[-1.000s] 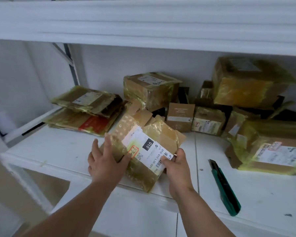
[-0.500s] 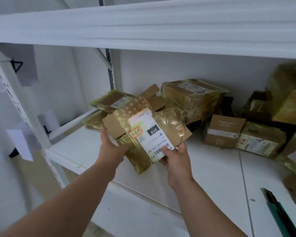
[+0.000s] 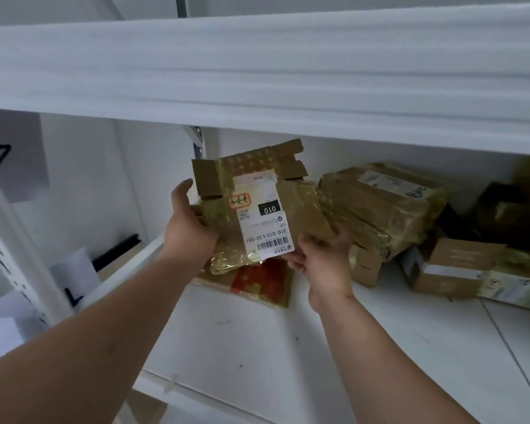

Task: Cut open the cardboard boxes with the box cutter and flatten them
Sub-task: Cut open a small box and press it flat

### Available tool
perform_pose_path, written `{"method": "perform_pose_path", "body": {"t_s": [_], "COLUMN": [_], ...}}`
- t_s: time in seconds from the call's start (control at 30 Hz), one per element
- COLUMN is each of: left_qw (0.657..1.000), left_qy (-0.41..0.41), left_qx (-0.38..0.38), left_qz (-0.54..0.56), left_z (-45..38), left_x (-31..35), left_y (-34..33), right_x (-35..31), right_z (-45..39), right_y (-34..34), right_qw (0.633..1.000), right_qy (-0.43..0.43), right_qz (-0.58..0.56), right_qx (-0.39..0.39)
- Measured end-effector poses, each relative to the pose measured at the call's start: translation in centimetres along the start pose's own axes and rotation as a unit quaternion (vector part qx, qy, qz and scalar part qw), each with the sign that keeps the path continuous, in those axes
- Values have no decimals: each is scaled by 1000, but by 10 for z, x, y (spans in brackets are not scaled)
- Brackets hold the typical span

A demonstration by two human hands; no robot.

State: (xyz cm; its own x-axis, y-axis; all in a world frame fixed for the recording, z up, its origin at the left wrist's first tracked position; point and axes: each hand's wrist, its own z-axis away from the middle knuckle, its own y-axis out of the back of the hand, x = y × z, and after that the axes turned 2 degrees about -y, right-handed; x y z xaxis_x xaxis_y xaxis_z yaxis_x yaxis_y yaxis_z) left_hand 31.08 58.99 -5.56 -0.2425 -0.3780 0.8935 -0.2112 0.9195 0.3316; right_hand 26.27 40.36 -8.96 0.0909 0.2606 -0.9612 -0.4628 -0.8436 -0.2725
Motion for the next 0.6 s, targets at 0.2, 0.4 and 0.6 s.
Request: {"method": "perform_pose_path", "body": {"t_s": [0.2, 0.4, 0.6], "left_qw": [979, 919, 778], "left_qy": [-85, -117, -159], "left_qx": [0, -174, -249], "left_qz": [-185, -334, -555], "left_z": [-58, -86, -91], "left_x": [-12, -34, -67], "left_y": [0, -14, -29], "right_x": [15, 29, 45], "right_z": [-16, -28, -29], "right_y": [-38, -52, -44], "right_qw": [952, 812, 666], "right_qy": [109, 125, 100], "right_qz": [284, 570, 738], "right_qx": [16, -6, -44]}}
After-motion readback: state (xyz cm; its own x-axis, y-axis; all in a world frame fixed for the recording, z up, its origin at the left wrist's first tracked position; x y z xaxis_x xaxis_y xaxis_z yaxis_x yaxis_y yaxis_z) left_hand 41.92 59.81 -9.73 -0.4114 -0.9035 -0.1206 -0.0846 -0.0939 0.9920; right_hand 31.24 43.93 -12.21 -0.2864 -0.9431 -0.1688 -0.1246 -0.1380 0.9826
